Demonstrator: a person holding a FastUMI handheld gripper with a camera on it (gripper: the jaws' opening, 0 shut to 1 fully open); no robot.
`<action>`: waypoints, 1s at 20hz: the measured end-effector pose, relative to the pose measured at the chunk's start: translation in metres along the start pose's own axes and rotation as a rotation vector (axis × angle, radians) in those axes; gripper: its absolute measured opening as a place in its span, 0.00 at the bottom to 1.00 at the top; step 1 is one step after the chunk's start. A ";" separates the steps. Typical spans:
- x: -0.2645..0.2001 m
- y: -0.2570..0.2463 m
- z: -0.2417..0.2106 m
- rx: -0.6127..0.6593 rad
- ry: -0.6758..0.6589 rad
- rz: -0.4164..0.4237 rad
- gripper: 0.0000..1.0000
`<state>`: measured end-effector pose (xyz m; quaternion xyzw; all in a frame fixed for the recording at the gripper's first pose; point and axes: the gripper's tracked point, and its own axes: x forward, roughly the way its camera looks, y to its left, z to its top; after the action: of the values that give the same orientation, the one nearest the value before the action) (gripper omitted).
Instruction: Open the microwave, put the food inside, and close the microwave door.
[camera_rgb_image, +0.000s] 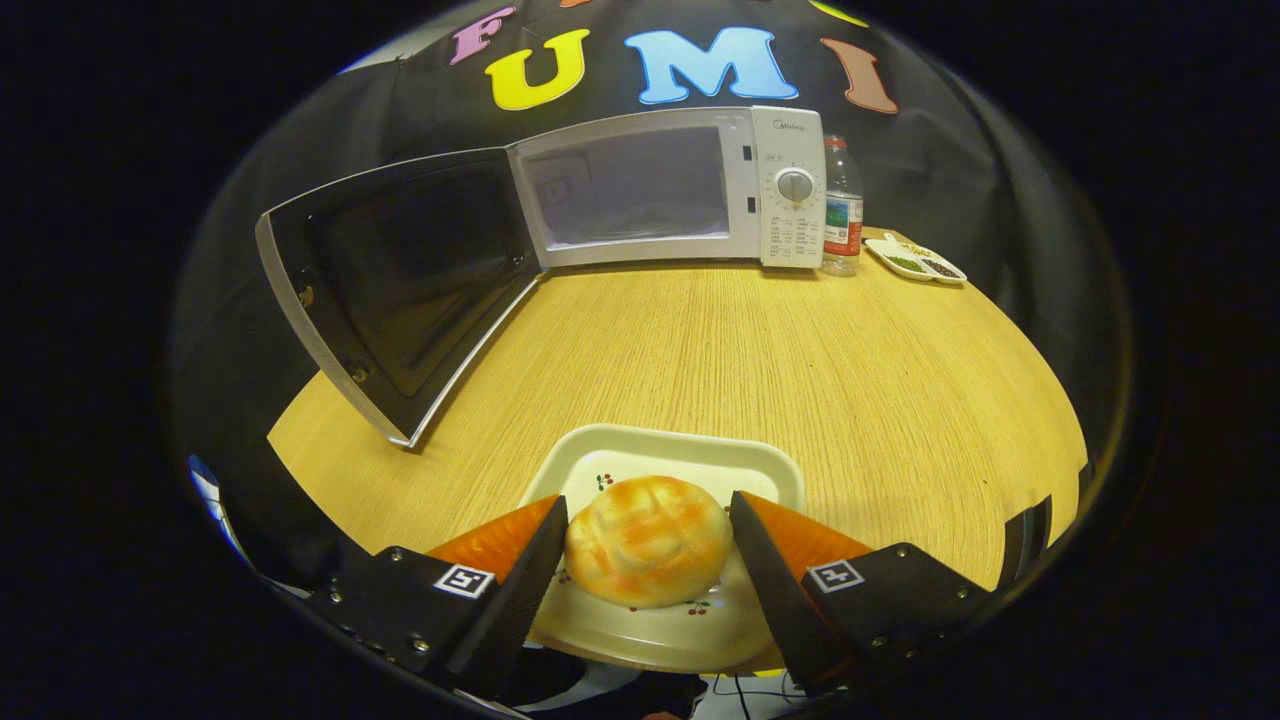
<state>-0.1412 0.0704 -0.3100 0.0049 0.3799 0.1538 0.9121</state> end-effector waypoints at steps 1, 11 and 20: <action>0.004 0.001 -0.002 -0.003 0.010 -0.001 0.98; 0.007 0.012 0.021 -0.009 -0.030 -0.018 0.86; 0.029 0.014 0.141 0.065 -0.217 0.000 0.86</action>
<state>-0.0282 0.1070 -0.2279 0.0509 0.2836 0.1401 0.9473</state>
